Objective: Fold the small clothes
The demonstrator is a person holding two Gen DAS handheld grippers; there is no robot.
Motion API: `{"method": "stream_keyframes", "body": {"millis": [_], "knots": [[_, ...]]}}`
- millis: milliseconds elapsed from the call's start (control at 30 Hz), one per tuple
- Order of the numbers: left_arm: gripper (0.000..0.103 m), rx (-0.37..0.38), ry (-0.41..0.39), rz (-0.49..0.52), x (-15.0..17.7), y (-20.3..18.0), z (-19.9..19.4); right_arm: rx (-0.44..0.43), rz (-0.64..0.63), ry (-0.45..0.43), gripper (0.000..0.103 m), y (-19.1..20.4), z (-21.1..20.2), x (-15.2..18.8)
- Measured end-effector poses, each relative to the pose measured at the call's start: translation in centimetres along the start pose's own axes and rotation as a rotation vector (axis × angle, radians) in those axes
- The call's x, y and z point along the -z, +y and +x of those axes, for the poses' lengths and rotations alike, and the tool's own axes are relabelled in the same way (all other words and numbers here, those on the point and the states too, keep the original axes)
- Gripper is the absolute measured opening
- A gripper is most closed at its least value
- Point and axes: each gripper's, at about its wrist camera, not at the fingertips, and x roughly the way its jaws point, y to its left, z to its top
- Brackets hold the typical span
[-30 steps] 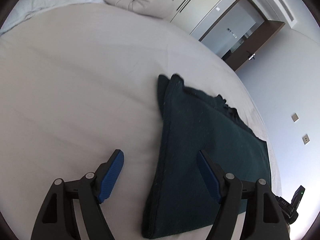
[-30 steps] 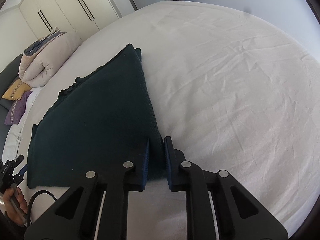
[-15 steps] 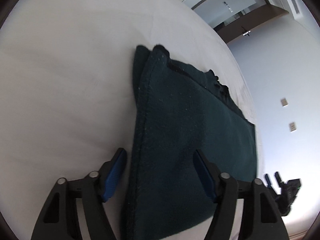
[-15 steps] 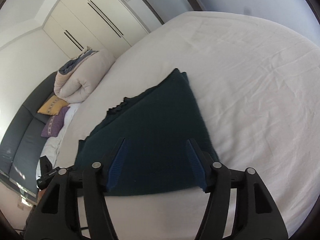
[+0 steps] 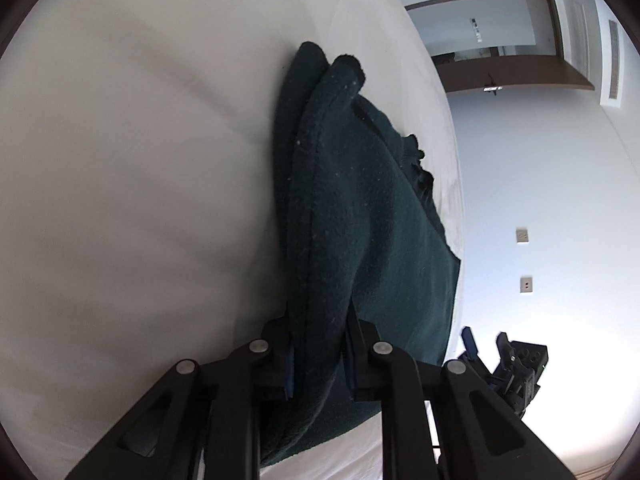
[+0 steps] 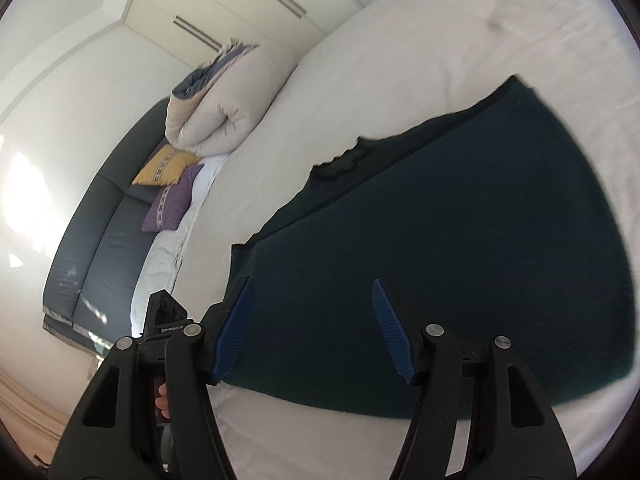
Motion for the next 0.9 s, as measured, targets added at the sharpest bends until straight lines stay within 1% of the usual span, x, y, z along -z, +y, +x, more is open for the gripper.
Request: {"method": "stream_keyframes", "body": {"millis": [133,233,300,333,400,467,500,567,633,733,800,833,867,900], "knots": [[0.016,0.037,-0.034,0.006,0.1,-0.9,-0.7,-0.038,0.04,0.074,0.06,0.3,4.4,-1.0],[0.016,0.043,-0.049,0.019,0.0,-2.1,-1.1,-0.081,0.063,0.135,0.06,0.1,7.8,-1.6],[0.016,0.043,-0.061,0.033,-0.1,-3.4,-1.0,-0.067,0.087,0.168,0.06,-0.5,9.7,-1.9],[0.016,0.044,-0.067,0.043,-0.1,-4.1,-1.1,-0.075,0.12,0.137,0.06,-1.0,10.4,-2.0],[0.016,0.036,-0.076,0.082,0.0,-6.1,-1.2,-0.112,0.171,0.135,0.06,-2.2,11.3,-2.4],[0.015,0.026,-0.077,0.137,0.3,-8.6,-0.9,-0.179,0.224,0.114,0.06,-3.3,10.9,-2.5],[0.015,0.024,-0.073,0.171,0.4,-10.4,-0.4,-0.211,0.248,0.1,0.062,-4.0,10.5,-2.7],[0.015,0.026,-0.062,0.224,0.8,-13.5,0.9,-0.283,0.321,0.075,0.067,-5.7,9.6,-3.0],[0.015,0.028,-0.038,0.297,1.7,-17.1,3.2,-0.381,0.418,0.037,0.07,-7.9,8.6,-3.4],[0.015,0.007,0.019,0.409,3.8,-21.7,8.1,-0.462,0.503,-0.018,0.074,-10.6,7.1,-4.0],[0.017,0.018,0.07,0.458,5.0,-23.4,12.1,-0.497,0.543,-0.043,0.074,-12.3,6.0,-4.5],[0.022,0.029,0.098,0.463,5.4,-23.6,13.6,-0.512,0.561,-0.05,0.074,-13.1,5.6,-4.7],[0.032,0.037,0.123,0.454,5.8,-23.5,14.9,-0.536,0.585,-0.048,0.074,-14.1,5.3,-4.8],[0.039,0.054,0.138,0.437,6.3,-23.1,15.7,-0.548,0.596,-0.044,0.074,-14.7,5.2,-4.8]]}}
